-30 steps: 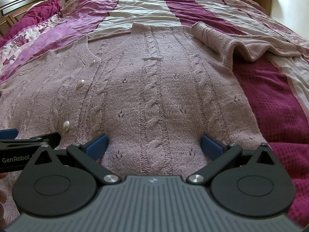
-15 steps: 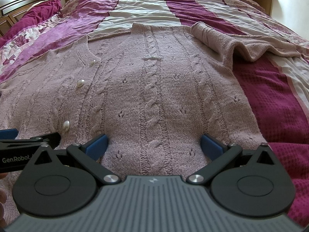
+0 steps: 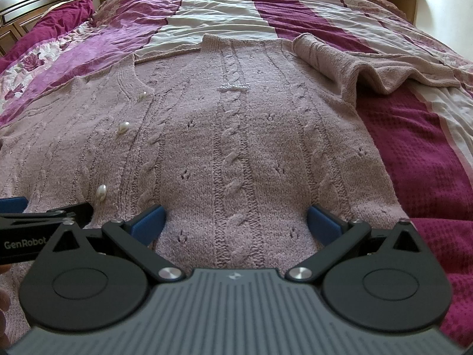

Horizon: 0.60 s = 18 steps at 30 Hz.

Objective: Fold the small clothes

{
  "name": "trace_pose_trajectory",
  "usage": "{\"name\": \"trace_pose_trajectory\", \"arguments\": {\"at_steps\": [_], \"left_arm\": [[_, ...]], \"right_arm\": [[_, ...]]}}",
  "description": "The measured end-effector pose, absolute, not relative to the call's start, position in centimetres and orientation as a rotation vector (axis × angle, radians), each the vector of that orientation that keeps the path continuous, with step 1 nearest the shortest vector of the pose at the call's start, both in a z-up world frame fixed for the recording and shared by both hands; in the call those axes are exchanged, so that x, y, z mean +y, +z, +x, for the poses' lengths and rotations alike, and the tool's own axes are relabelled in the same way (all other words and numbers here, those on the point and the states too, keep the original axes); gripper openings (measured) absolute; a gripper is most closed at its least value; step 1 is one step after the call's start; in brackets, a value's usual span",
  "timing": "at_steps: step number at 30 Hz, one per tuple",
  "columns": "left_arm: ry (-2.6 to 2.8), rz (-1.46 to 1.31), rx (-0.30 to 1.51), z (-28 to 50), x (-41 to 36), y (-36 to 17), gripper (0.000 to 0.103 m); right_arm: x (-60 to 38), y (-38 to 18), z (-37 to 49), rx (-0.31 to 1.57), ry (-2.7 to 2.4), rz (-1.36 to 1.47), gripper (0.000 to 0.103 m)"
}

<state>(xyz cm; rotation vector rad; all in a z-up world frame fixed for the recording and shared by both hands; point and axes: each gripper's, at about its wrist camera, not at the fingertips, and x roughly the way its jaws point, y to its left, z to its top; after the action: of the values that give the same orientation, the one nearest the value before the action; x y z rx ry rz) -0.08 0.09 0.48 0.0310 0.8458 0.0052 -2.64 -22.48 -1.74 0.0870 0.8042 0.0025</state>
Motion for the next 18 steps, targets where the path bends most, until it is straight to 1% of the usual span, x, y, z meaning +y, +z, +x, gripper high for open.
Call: {"name": "trace_pose_trajectory", "arguments": {"at_steps": [18], "left_arm": [[-0.005, 0.035, 0.887, 0.82, -0.05, 0.51, 0.103]], "right_arm": [[-22.45, -1.59, -2.22, 0.825, 0.004, 0.084, 0.103]]}}
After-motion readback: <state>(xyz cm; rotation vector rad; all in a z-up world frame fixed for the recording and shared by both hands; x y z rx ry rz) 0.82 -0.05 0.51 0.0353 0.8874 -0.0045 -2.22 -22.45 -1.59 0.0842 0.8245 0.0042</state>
